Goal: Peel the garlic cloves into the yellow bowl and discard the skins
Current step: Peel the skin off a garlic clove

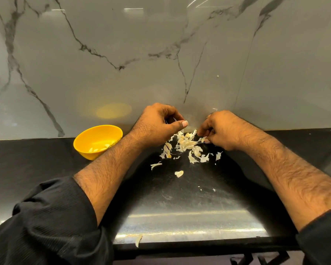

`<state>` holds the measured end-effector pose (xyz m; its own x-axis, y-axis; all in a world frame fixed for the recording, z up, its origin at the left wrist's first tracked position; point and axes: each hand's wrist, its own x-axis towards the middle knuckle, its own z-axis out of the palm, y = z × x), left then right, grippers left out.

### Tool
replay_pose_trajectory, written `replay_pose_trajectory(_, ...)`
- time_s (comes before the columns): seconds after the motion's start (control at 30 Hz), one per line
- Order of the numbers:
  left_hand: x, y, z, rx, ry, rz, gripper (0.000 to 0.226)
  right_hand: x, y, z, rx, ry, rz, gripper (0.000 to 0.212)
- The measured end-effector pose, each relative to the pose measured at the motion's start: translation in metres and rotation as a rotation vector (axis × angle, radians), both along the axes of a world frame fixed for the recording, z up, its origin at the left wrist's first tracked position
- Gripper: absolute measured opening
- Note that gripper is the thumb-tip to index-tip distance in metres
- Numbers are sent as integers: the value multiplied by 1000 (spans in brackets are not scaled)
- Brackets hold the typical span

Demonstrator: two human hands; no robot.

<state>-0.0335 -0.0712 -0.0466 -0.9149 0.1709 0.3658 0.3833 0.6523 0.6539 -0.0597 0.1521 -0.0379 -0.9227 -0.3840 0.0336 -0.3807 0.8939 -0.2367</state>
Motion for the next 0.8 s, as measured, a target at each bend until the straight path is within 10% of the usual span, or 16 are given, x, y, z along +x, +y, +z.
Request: replay_pose_trajectory(0.8, 5, 4, 1, -13, -9, -23, 19, 4, -4, 3, 78, 56, -55, 13)
